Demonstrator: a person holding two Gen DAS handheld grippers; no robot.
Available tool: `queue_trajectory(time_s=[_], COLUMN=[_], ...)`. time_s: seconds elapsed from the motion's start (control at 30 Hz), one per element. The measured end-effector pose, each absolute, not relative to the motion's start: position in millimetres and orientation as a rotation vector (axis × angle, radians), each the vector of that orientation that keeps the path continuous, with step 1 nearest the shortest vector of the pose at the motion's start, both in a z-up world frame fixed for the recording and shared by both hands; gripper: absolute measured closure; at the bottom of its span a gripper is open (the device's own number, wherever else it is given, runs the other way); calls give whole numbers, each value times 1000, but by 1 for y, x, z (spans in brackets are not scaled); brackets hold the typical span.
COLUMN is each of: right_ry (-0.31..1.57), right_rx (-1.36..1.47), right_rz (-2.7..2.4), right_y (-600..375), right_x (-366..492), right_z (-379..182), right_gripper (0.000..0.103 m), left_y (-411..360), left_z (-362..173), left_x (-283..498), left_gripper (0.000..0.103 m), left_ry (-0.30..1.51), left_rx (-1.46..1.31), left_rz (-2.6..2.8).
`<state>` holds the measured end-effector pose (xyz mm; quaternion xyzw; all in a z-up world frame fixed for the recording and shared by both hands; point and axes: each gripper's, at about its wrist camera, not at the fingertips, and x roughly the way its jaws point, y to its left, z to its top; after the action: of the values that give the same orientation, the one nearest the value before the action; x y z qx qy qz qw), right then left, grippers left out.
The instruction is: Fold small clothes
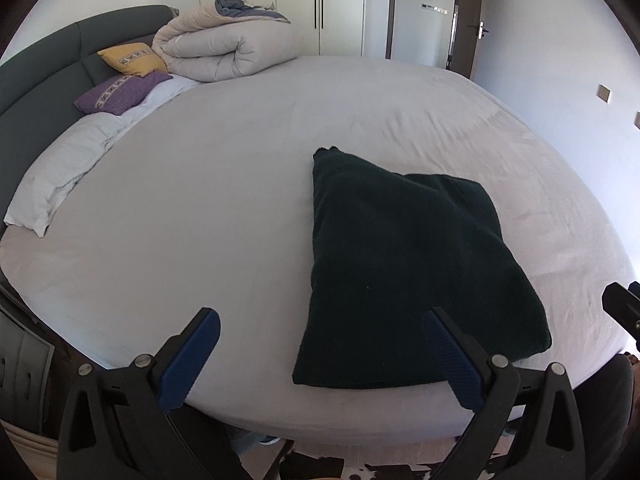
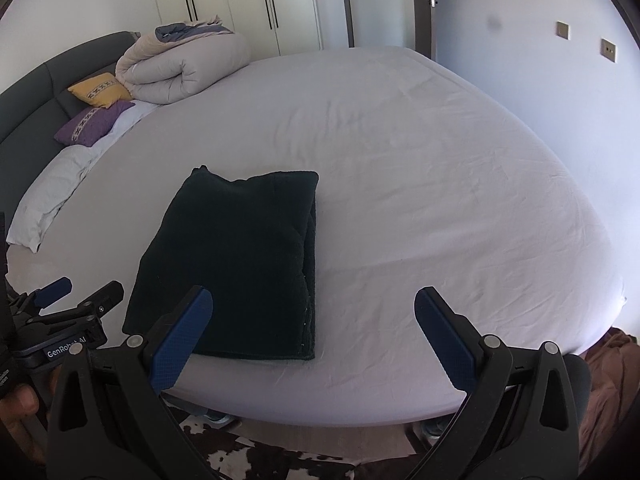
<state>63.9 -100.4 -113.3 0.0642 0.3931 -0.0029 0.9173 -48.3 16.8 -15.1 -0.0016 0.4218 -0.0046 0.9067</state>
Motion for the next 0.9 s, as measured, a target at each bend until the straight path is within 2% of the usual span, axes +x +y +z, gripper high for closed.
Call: queue_trajectory(time_s=[0.9], right_ry=[849], right_rx=[124], right_rz=[-6], right_y=[-88], right_x=[77], right_z=[-123], right_gripper=[0], left_y=[22], left_z=[-33], left_x=[-39], left_gripper=[0], left_ry=[926], left_rx=[-23], left_rz=[-7])
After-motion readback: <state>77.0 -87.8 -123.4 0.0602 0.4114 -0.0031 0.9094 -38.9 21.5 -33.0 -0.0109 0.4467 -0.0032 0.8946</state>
